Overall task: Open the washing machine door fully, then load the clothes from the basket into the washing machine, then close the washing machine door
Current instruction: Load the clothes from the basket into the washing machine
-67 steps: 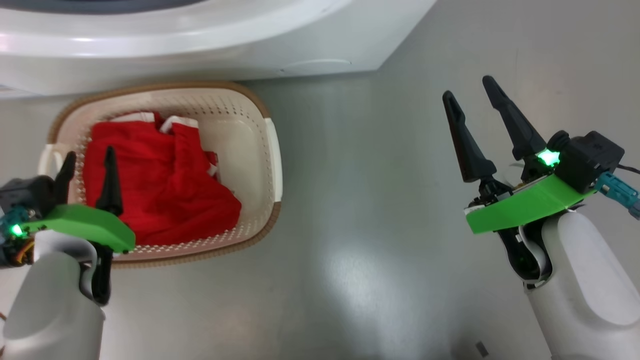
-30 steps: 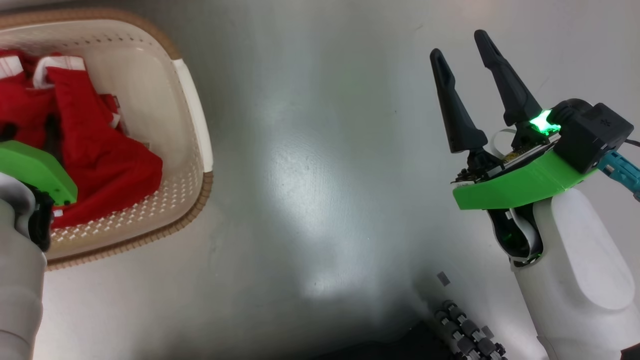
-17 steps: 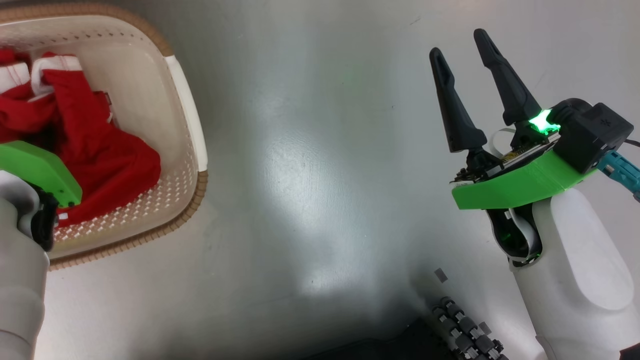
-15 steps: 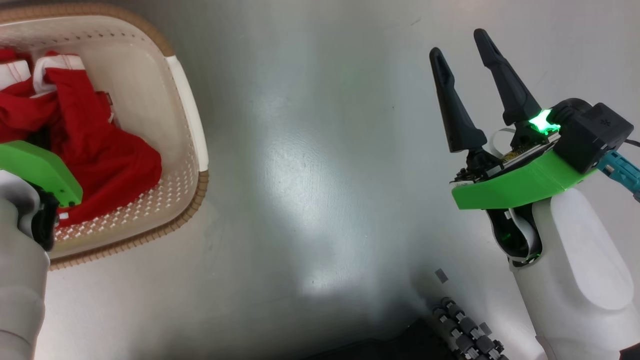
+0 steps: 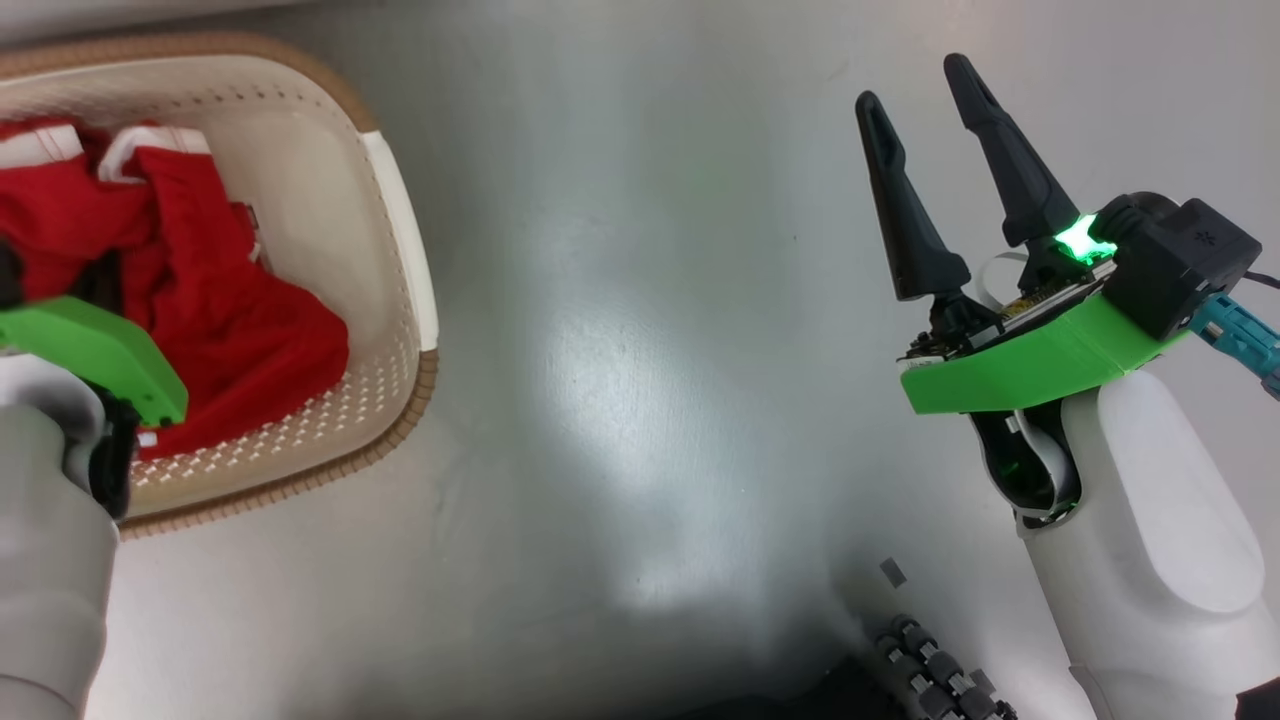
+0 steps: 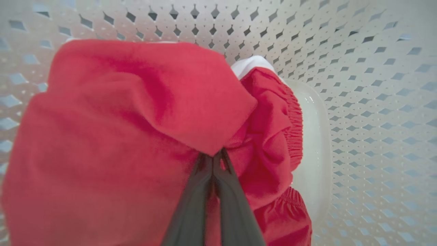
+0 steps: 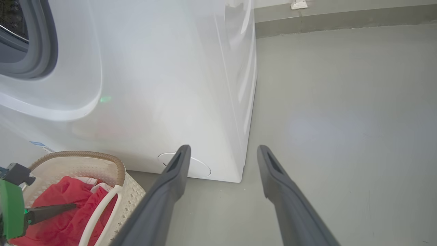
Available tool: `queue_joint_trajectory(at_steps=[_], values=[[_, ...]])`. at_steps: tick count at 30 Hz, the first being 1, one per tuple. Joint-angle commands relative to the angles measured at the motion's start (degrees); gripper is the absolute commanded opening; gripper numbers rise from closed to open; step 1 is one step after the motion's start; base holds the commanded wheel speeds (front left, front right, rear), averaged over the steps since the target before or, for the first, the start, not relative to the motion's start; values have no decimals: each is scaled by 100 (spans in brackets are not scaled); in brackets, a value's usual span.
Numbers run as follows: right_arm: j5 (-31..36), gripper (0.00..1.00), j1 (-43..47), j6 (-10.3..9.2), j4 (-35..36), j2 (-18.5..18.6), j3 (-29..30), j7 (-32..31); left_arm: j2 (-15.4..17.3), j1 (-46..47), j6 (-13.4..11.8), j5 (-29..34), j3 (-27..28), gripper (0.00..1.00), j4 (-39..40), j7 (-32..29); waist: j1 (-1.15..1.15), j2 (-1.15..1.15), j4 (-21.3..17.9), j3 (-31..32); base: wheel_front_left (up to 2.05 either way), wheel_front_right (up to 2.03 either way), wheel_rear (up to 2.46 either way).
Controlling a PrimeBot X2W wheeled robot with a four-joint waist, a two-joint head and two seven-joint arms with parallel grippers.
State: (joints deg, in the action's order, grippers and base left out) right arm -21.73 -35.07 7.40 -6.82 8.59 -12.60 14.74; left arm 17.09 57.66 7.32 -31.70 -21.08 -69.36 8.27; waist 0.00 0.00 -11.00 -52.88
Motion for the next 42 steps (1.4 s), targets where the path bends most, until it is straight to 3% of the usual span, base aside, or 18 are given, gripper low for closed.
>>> queue_joint_trajectory(at_steps=[1, 20, 31, 42], values=[[10, 100, 200, 9, 78, -48, -120, 26, 260, -299, 16, -89, 15, 0, 88, 126, 0, 0, 47, 130, 0, 0, 0], [-143, 100, 459, 9, -176, 96, -163, 26, 314, -1178, 16, -743, -484, 0, 797, 666, 0, 0, 308, 1280, 0, 0, 0], [-300, 100, 775, 9, -347, 187, -124, 26, 384, -1998, 16, -539, 34, 0, 2002, 672, 0, 0, 559, 2115, 0, 0, 0], [-445, 100, 1063, 9, -484, 249, -141, 26, 232, -2851, 16, -69, 642, 0, 3036, 673, 0, 0, 658, 2861, 0, 0, 0]])
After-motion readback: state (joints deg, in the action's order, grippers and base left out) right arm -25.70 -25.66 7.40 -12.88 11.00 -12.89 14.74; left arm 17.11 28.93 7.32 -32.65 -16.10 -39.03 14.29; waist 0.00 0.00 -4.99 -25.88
